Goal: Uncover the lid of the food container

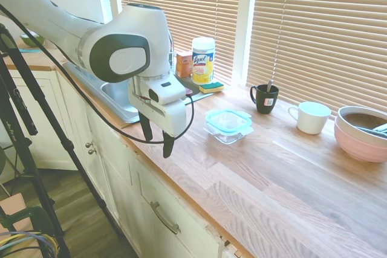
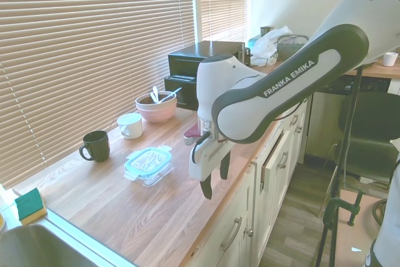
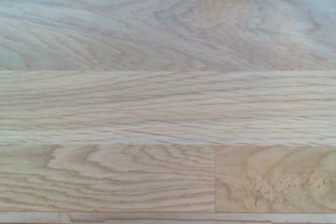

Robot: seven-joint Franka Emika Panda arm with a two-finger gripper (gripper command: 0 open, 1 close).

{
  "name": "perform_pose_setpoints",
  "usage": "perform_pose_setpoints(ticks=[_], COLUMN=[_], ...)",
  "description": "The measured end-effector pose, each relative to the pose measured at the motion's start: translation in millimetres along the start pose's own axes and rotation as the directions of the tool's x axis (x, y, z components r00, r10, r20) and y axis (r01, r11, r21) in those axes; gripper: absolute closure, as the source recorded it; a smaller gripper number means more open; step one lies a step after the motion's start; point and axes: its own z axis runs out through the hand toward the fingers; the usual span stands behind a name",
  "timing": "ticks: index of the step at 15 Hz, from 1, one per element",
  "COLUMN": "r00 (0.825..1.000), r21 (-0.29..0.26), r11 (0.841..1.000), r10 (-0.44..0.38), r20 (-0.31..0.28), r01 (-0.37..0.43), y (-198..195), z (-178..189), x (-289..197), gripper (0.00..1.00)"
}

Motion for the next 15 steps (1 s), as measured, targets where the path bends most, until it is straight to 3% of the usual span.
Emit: perform_pose_setpoints(ticks=[8, 15], r00=[0.998, 0.974], r21=[0.018, 0.093], r11=[0.998, 0.973], r10=[0.059, 0.201], r20=[0.003, 0.103], r01=[-0.059, -0.211], y=[2.9, -5.7], z=[-2.8, 6.7], x=[28.3, 120.5], gripper=[0.00, 0.00])
